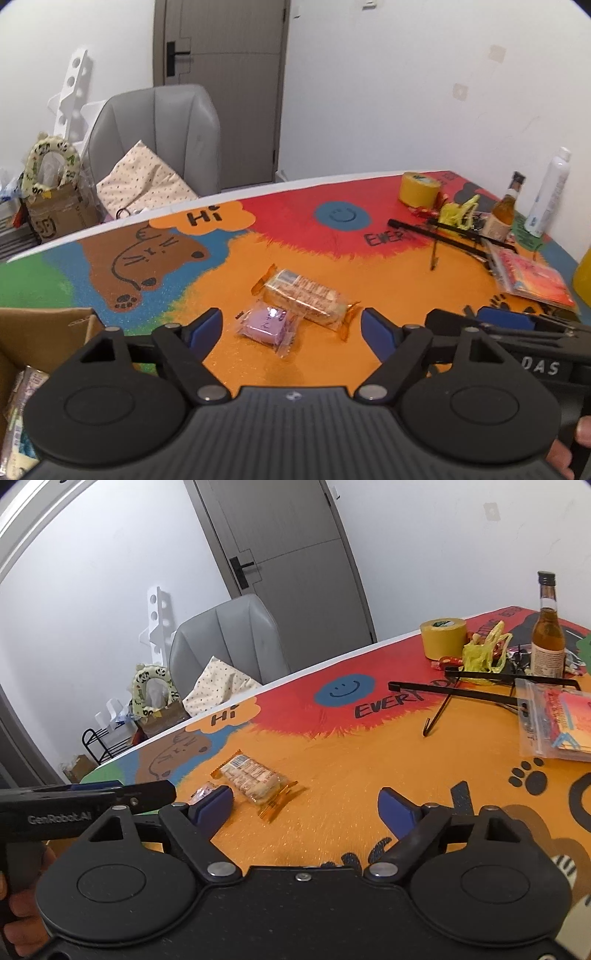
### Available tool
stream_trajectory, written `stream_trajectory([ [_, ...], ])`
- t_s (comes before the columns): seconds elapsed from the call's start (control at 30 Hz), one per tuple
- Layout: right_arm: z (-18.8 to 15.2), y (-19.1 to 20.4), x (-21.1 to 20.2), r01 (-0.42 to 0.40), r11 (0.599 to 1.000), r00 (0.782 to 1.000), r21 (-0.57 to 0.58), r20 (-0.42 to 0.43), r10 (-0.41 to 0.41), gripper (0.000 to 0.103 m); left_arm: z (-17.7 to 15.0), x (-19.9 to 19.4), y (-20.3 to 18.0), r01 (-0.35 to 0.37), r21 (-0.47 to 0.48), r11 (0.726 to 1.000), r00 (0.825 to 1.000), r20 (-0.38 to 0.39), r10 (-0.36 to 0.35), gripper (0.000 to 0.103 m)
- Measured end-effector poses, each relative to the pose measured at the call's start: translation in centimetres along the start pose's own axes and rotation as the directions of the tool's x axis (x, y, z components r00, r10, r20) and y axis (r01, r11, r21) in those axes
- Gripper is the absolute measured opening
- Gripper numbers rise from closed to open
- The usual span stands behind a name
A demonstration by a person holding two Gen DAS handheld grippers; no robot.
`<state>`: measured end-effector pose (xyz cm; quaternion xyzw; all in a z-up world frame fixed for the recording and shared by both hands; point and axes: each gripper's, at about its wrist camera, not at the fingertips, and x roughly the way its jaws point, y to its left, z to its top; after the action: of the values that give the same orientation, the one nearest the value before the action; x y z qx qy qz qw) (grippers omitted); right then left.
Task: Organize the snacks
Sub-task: 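Move both open grippers from the box toward the pink packet and wafer bar, then grasp the pink packet with the left gripper while the right grasps the striped wafer bar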
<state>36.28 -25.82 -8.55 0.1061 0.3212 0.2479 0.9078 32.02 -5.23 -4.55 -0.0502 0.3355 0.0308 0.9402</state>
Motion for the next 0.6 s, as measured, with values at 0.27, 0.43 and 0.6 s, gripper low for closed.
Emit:
stream_trajectory([
  [0.27,0.6,0.0,2.6,-0.021,1.000,0.999,-0.004,-0.030,0.021,0.084,0.1,3.8,0.7,-0.042,0.003,0.999,0.998,-0.037,0.042,0.077],
  [0.43,0.7,-0.3,3.9,-0.018,1.000,0.999,0.009,-0.048,0.018,0.084,0.1,6.1,1.2,-0.061,0.002,0.998,0.996,-0.059,0.061,0.077],
  [0.6,0.9,-0.6,5.2,-0.016,1.000,0.998,0.015,-0.062,0.017,0.083,0.0,7.6,1.3,-0.073,-0.010,0.997,0.994,-0.079,0.072,0.077],
])
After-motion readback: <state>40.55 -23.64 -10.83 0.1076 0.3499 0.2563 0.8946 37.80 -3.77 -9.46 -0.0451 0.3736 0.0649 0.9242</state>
